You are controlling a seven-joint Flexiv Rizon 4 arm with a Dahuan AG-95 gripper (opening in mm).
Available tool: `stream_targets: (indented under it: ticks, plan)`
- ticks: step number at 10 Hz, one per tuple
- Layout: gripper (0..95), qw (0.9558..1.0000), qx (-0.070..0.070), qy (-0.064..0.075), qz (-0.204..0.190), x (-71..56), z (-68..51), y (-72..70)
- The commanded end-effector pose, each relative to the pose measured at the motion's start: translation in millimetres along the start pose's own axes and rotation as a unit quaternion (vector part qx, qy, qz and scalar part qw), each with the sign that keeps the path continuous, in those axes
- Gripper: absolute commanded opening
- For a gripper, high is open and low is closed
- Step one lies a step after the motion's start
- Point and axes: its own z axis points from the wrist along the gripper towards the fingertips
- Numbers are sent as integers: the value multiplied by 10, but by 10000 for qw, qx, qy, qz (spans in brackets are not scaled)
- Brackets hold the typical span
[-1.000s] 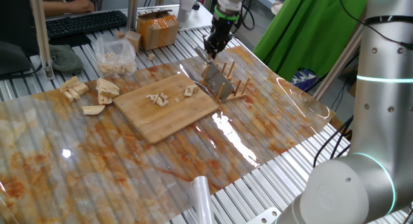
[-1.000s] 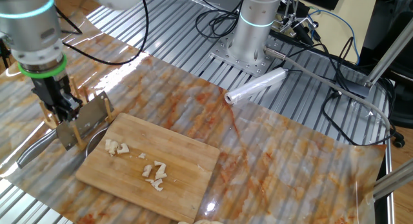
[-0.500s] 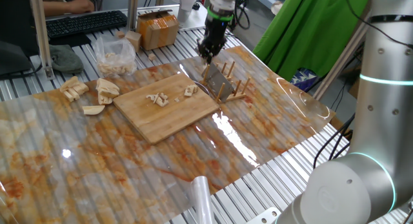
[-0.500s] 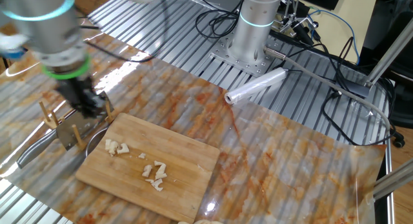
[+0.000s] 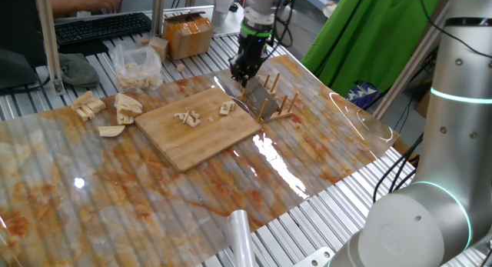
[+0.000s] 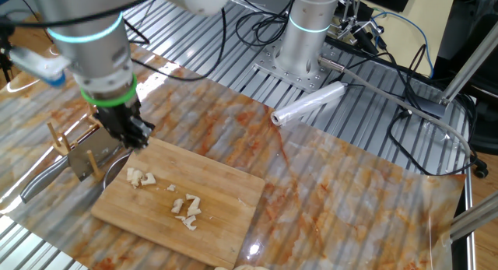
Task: Slice the lotus root
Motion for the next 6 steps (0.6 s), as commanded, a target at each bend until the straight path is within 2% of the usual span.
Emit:
stream_targets:
  ticks: [1, 6]
  plan:
    - [0, 9995, -30, 110, -305, 8, 34, 56]
    - [0, 9997, -17, 129, -228, -4, 71, 136]
